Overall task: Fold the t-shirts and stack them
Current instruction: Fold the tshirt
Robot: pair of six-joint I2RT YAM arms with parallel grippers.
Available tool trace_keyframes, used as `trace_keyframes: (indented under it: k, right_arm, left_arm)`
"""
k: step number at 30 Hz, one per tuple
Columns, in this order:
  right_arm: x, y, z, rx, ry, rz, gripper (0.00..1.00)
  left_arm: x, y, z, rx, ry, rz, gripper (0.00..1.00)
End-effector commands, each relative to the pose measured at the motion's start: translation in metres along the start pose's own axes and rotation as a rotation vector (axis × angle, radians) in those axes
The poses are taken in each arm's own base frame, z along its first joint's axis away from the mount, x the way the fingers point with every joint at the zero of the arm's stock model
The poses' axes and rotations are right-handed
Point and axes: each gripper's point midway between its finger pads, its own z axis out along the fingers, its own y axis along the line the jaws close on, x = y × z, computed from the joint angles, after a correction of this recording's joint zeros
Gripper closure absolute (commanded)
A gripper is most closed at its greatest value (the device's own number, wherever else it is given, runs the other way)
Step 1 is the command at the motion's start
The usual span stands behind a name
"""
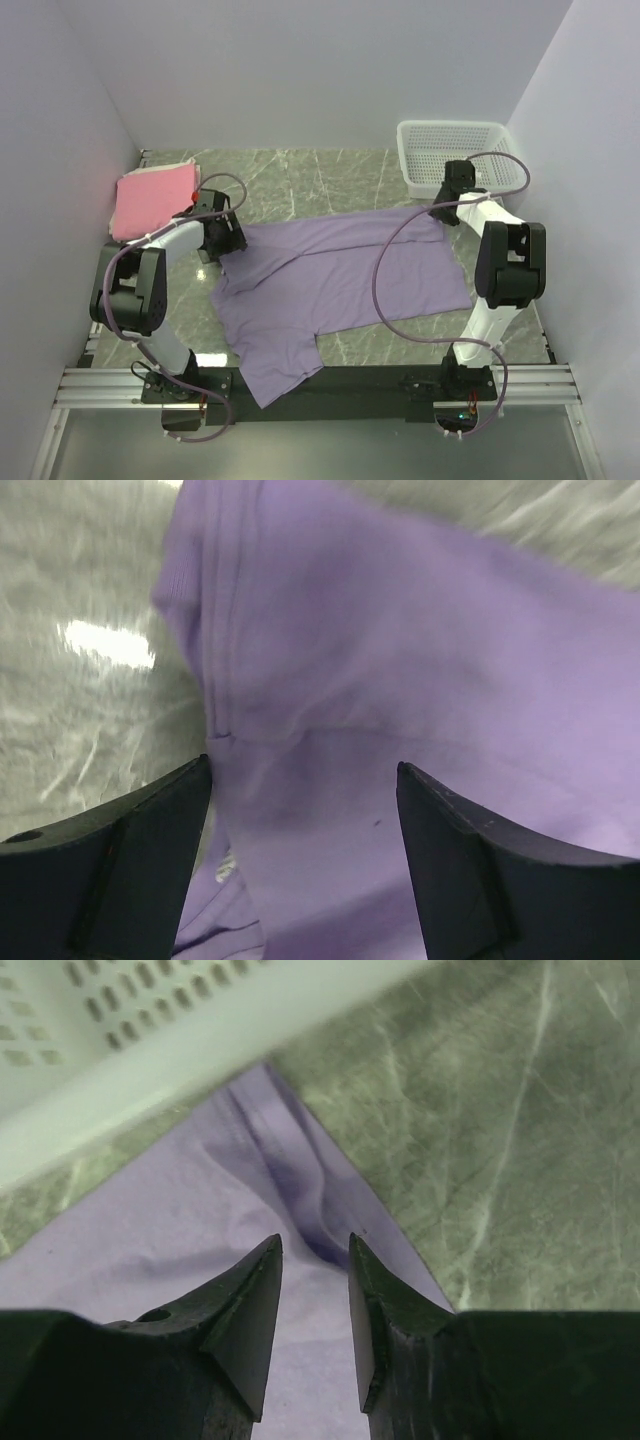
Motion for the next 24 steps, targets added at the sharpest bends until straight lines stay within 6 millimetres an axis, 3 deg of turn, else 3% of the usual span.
trace_keyframes:
  k: [1,8,14,18,21,24]
  right_arm:
    - [0.016,-0.012,0.004,0.031,0.05,0.06,0.6]
    - [0.066,-0.036,0.008,0.067,0.227,0.115,0.59]
    - [0.102,-0.057,-0.014,0.116,0.315,0.153,0.6]
    - [0.113,-0.066,-0.029,0.107,0.315,0.176,0.61]
    - [0.103,-0.068,-0.04,0.104,0.251,0.185,0.61]
    - [0.082,-0.065,-0.053,0.088,0.162,0.166,0.61]
  left_arm:
    - [0.017,0.005,0.006,-0.01,0.046,-0.03,0.21]
    - [0.042,0.024,0.005,-0.069,0.093,-0.043,0.21]
    - [0.064,0.037,-0.005,-0.084,0.129,-0.059,0.22]
    - [0.074,0.043,-0.015,-0.083,0.135,-0.066,0.22]
    - [0.074,0.047,-0.023,-0.083,0.108,-0.065,0.23]
    - [0.059,0.043,-0.034,-0.061,0.046,-0.052,0.21]
